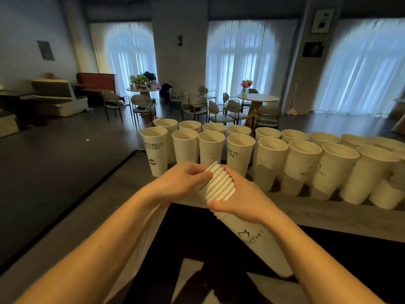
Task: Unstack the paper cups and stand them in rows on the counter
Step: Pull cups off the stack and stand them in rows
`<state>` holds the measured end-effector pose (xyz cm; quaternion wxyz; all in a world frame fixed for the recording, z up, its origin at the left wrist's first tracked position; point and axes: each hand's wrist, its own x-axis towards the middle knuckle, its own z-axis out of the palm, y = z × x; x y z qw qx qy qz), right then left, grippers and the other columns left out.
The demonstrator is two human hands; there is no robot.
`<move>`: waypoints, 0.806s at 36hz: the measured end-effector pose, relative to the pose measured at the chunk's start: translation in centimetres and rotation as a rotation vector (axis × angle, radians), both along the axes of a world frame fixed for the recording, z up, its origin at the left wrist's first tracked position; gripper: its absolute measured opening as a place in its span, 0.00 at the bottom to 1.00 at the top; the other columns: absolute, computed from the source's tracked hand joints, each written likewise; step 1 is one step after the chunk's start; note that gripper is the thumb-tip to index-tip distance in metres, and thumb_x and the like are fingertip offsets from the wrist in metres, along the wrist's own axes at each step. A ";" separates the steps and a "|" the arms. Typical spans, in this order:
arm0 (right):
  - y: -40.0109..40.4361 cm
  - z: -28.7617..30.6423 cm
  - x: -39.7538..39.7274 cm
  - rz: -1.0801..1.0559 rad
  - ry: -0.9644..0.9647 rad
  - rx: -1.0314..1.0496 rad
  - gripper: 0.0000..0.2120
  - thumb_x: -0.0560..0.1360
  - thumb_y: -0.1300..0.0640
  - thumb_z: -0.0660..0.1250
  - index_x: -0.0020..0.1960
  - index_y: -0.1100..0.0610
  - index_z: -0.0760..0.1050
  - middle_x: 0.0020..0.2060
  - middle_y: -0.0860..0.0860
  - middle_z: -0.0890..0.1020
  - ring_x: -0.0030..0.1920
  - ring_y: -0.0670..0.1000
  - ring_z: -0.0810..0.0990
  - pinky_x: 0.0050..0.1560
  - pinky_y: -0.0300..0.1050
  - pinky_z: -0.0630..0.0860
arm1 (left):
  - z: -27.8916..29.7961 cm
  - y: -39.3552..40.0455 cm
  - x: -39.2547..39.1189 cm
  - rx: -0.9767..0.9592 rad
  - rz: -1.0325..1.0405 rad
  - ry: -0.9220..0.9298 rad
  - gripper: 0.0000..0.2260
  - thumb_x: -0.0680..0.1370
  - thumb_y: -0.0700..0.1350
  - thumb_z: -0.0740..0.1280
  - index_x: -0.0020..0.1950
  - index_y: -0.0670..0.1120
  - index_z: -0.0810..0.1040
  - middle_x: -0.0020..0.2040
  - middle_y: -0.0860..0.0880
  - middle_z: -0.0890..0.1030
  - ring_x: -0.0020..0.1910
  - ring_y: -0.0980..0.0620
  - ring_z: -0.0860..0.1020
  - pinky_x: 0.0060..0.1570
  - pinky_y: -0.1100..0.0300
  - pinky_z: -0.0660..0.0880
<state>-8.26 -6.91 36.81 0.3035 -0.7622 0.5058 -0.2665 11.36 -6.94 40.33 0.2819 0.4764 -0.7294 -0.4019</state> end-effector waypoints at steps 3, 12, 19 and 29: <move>-0.5 -0.1 3.3 0.005 0.014 0.006 0.36 0.65 0.46 0.78 0.64 0.32 0.60 0.52 0.37 0.79 0.51 0.39 0.79 0.52 0.43 0.80 | -0.2 -0.3 3.4 -0.051 0.071 0.009 0.10 0.80 0.48 0.65 0.48 0.47 0.85 0.45 0.47 0.85 0.42 0.55 0.79 0.48 0.57 0.73; -2.6 -0.8 5.5 -0.073 0.129 0.085 0.42 0.66 0.43 0.78 0.72 0.37 0.58 0.57 0.42 0.77 0.55 0.45 0.78 0.58 0.52 0.78 | 2.4 -4.4 13.3 -0.472 0.454 -0.125 0.02 0.79 0.47 0.66 0.51 0.51 0.77 0.42 0.56 0.78 0.41 0.58 0.77 0.35 0.64 0.72; -3.5 -0.3 6.8 -0.098 0.150 0.107 0.43 0.67 0.44 0.78 0.75 0.39 0.57 0.54 0.37 0.75 0.55 0.43 0.76 0.57 0.45 0.76 | -0.5 -7.9 14.4 -0.643 0.273 -0.756 0.04 0.79 0.46 0.66 0.51 0.46 0.77 0.47 0.47 0.80 0.46 0.49 0.79 0.43 0.53 0.77; -4.7 -0.3 7.1 -0.089 0.133 0.100 0.49 0.65 0.40 0.77 0.76 0.36 0.51 0.61 0.40 0.72 0.61 0.46 0.72 0.58 0.45 0.73 | -0.9 -9.4 13.9 -0.601 0.238 -0.757 0.09 0.80 0.44 0.64 0.60 0.46 0.75 0.52 0.47 0.79 0.45 0.51 0.79 0.46 0.54 0.79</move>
